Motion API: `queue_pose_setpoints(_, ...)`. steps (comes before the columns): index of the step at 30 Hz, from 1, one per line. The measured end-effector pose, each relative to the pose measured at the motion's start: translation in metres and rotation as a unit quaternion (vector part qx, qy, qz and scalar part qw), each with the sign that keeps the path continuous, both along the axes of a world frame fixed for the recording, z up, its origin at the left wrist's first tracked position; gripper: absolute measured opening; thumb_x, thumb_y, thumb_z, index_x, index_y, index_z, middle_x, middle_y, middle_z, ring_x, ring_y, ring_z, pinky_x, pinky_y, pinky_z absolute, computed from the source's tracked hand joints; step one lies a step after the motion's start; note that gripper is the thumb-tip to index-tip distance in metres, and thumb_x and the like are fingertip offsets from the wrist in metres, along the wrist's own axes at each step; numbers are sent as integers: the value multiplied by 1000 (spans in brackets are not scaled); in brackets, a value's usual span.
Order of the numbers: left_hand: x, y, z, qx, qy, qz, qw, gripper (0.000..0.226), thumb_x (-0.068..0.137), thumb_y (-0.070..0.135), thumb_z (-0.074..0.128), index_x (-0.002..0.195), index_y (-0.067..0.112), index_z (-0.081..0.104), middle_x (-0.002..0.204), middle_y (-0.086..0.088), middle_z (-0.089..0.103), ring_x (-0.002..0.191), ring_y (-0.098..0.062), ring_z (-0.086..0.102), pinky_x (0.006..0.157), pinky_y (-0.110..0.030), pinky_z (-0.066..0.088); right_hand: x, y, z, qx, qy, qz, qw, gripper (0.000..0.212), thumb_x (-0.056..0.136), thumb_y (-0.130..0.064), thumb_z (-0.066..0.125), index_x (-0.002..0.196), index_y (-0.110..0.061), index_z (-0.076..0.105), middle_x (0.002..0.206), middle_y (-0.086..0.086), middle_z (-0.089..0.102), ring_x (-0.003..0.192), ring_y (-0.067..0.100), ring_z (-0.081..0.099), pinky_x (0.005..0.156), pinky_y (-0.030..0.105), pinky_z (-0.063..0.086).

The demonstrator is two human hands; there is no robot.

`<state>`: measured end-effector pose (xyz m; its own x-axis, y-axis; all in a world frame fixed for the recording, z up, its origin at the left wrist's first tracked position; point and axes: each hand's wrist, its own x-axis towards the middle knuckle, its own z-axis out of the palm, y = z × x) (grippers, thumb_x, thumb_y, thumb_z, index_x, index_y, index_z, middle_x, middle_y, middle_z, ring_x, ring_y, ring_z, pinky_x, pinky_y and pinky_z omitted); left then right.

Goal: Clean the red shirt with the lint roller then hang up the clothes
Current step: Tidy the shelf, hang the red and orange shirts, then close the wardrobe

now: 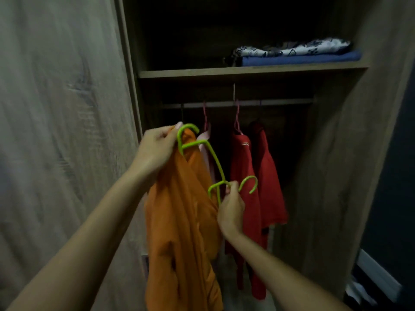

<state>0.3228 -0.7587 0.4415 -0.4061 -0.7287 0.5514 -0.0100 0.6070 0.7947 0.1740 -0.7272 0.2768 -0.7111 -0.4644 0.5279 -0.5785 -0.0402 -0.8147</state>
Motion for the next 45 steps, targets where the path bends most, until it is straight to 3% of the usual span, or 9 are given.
queue_pose_setpoints(5,29,-27,-17,-116,-102,149,977,45,97,43,44,77,10,67,67,-19,62,63,-25,60,63,-35,47,-53,23,5,89,139,27,986,15,102,-18,31,95,-24,43,78,-7,47,69,10,48,51,15,39)
queue_pose_setpoints(10,38,-28,-26,-199,-124,184,955,24,98,37,43,95,28,65,81,7,63,73,3,55,63,-16,41,-56,44,31,248,362,60,897,13,99,-21,38,112,-22,42,99,8,51,89,27,56,69,37,45)
queue_pose_setpoints(13,18,-20,-26,-249,-151,149,945,27,98,38,44,94,25,68,78,4,65,70,-2,58,63,-27,47,-38,44,47,242,460,77,851,20,96,-16,40,114,-20,48,103,11,55,96,30,53,74,37,37)
queue_pose_setpoints(17,-6,-16,-30,-248,-240,126,930,34,96,43,45,91,21,71,73,-2,67,63,-11,61,59,-35,51,-31,35,71,145,358,119,915,23,89,-2,42,100,-20,49,89,6,59,81,27,56,67,43,47)
queue_pose_setpoints(22,-1,-11,-36,-157,-270,38,949,66,86,67,34,105,15,69,97,-11,70,86,-21,66,78,-39,54,-34,41,87,155,304,192,920,12,88,-7,47,86,-18,50,79,4,61,71,24,56,60,44,44)
queue_pose_setpoints(27,28,-22,-36,-105,-398,-31,911,33,91,42,52,118,27,63,113,8,64,103,-7,59,98,-36,47,-59,49,103,134,246,137,950,25,87,2,44,80,-19,54,69,-8,57,59,3,50,49,22,31)
queue_pose_setpoints(38,44,-24,-35,-161,-309,11,937,26,94,33,47,111,26,66,90,20,63,82,4,62,67,-11,46,-82,61,134,139,238,86,957,22,87,-3,47,76,-19,57,64,-5,53,57,10,45,53,29,30)
queue_pose_setpoints(42,31,-21,-45,-157,-326,-67,930,42,85,54,49,121,34,58,111,16,63,98,6,60,80,-18,52,-72,58,125,157,256,129,945,24,86,2,47,76,-17,56,60,-10,49,52,3,42,51,24,28)
queue_pose_setpoints(45,12,-13,-51,-171,-315,-86,930,24,92,40,49,110,30,62,105,11,66,92,1,63,82,-24,54,-79,57,131,105,268,96,953,30,85,3,45,70,-22,53,60,-13,48,61,9,45,62,27,34)
